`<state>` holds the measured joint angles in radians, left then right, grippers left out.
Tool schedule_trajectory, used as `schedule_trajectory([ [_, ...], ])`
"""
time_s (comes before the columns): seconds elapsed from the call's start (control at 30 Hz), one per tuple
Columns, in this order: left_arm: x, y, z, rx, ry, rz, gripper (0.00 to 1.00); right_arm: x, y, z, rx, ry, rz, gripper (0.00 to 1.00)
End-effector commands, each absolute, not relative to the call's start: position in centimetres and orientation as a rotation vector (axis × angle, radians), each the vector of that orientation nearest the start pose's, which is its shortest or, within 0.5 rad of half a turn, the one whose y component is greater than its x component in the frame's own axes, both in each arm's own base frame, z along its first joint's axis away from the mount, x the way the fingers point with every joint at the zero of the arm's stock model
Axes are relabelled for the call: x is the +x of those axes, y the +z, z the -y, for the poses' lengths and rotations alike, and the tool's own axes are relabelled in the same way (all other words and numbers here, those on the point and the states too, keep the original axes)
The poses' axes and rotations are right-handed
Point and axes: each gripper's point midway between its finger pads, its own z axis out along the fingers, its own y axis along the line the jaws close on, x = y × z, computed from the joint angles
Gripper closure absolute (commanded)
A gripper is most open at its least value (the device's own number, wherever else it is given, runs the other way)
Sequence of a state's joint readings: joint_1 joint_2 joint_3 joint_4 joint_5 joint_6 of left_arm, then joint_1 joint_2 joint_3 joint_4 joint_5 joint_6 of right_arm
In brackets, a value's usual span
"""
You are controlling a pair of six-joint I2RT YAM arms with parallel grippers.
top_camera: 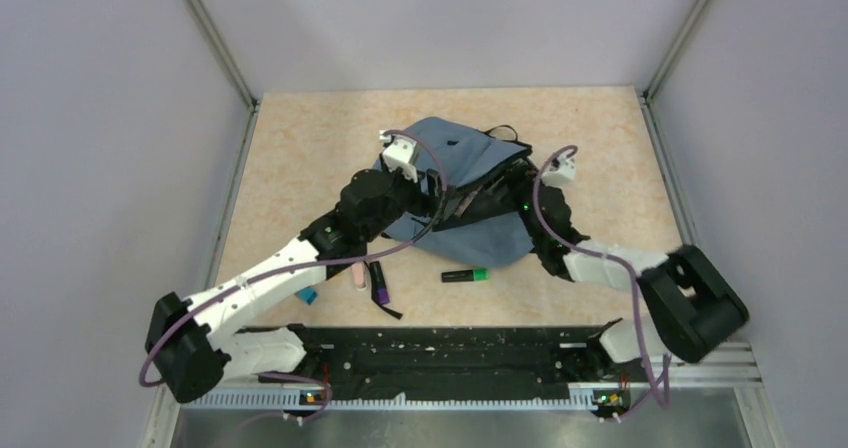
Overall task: Pack the student bag
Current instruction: Place the book in the student bag.
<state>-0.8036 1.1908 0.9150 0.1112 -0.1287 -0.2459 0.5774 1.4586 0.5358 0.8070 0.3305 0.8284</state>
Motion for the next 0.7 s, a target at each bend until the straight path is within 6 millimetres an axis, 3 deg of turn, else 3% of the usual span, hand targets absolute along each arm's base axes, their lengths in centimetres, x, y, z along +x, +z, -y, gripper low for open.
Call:
schedule_trajectory([
  [0.0, 27.4, 26.4, 26.8, 0.347, -0.714, -1.778, 0.23, 35.7, 16.9, -16.6, 0.431, 0.577, -1.687, 0.17],
  [0.2, 24.4, 24.2, 25.0, 0.391, -0.762, -1.846, 0.22, 33.4, 16.7, -10.9, 0.463, 0.414, -1.768, 0.1],
  [0.37, 23.7, 20.4, 23.6, 0.412, -0.771, -1.926, 0.21, 30.9, 19.1, -8.0, 0.466, 0.339, -1.716, 0.09],
  [0.53, 24.6, 17.3, 21.9, 0.318, -0.808, -2.012, 0.22, 28.3, 21.3, -6.5, 0.461, 0.344, -1.659, 0.08],
  [0.67, 25.6, 17.0, 21.5, 0.182, -0.839, -2.03, 0.24, 26.9, 20.5, -6.4, 0.457, 0.369, -1.685, 0.08],
])
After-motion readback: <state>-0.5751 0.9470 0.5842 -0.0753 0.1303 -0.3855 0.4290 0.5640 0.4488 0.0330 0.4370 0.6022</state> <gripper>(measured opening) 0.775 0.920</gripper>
